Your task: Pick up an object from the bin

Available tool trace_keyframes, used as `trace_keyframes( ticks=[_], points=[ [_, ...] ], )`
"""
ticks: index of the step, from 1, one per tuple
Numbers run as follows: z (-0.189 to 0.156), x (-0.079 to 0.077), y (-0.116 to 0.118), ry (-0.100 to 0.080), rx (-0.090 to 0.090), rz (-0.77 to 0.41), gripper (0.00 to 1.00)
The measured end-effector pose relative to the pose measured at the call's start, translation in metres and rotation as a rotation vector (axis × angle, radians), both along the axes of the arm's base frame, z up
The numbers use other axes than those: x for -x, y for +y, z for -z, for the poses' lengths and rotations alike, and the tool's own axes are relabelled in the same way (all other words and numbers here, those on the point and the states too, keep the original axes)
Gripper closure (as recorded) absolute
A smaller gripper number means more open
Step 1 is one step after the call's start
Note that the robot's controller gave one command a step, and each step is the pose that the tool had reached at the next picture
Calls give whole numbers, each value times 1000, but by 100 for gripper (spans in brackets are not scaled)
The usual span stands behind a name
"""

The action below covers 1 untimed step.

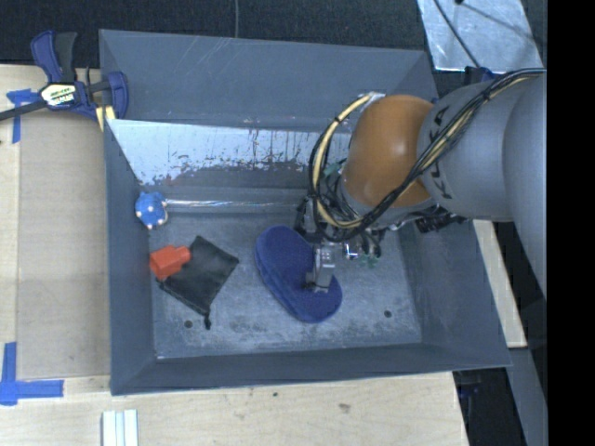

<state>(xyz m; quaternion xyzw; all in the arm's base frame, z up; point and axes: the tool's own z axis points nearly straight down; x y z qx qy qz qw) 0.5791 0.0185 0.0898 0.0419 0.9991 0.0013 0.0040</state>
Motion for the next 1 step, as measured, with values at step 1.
trace_keyframes(
  ticks=[1],
  points=[
    [12,25,-12,-18,-2,-24,0]
  ],
)
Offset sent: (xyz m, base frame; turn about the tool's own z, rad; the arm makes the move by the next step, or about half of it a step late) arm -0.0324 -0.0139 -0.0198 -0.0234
